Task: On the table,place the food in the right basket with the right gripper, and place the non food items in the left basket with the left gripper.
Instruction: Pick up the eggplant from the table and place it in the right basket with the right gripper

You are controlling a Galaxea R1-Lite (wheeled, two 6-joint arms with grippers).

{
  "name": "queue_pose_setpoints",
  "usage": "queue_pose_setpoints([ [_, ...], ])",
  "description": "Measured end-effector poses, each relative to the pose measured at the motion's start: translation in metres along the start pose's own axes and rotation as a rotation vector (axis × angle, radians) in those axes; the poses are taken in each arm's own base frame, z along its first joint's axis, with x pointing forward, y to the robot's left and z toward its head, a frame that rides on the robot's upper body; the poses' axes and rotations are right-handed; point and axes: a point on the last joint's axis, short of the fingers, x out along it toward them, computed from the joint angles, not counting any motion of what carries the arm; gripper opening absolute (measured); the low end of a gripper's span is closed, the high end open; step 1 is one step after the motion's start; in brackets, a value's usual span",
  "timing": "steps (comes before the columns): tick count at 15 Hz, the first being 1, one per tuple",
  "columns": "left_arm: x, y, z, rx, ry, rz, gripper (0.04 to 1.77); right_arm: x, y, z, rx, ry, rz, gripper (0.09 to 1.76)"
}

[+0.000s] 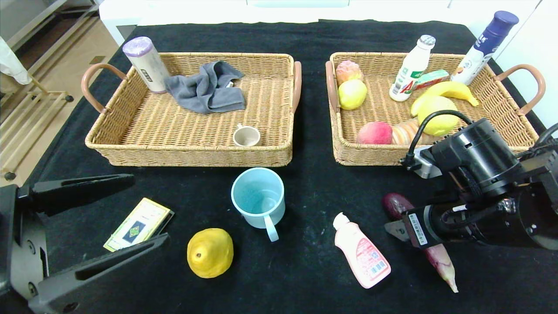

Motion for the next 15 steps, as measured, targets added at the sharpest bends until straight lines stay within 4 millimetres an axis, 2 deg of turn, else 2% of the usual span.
queue_pose_setpoints([
  [3, 0.0, 0.0, -0.0002, 0.0, 0.001, 0.0, 1.72, 0.0, 0.0, 0.0, 0.001, 0.0, 0.001, 1.0],
  [5, 0.0001, -0.0001, -0.0006, -0.001, 0.002, 0.0, 1.72, 0.0, 0.0, 0.0, 0.001, 0.0, 0.0, 0.83],
  [15, -0.001, -0.0008, -0.002, 0.005, 0.005, -0.001, 1.72, 0.0004, 0.0, -0.0007, 0.0, 0.002, 0.0, 0.8],
])
